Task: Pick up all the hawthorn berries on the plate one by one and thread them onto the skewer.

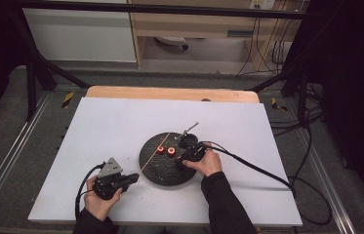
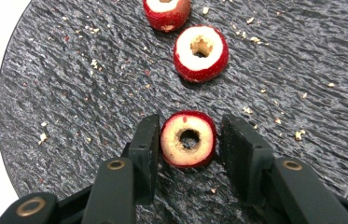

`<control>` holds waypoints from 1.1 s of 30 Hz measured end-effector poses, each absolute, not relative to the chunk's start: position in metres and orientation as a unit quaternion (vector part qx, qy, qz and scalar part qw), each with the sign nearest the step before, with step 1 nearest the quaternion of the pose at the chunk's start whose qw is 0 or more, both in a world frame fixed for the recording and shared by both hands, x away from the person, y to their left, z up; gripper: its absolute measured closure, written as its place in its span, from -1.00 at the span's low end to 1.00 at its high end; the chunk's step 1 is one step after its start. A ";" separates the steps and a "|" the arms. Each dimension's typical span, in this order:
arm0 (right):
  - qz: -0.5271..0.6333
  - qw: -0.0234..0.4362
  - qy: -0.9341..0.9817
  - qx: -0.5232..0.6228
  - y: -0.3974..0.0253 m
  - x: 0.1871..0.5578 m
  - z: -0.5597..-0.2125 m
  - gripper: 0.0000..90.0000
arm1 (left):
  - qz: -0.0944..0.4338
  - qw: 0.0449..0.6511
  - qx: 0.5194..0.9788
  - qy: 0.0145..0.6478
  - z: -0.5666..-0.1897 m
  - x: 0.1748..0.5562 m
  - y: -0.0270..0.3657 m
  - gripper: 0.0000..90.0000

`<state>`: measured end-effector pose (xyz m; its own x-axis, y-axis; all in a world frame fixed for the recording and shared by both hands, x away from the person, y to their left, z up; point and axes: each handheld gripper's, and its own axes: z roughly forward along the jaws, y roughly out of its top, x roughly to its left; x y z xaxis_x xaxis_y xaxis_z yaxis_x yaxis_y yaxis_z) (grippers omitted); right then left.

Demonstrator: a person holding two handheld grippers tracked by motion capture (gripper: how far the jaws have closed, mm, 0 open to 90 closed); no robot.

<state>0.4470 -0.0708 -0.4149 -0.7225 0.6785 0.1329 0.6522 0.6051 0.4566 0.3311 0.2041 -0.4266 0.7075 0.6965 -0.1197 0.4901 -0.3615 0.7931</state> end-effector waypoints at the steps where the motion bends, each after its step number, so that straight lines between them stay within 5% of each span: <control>1: 0.242 0.026 0.895 0.374 -0.071 0.447 -0.415 0.35 | 0.119 0.432 0.817 0.363 -0.426 0.331 0.204 0.96; 33: 0.399 0.045 0.799 0.448 -0.115 0.418 -0.386 0.39 | 0.126 0.435 0.816 0.360 -0.426 0.326 0.200 0.96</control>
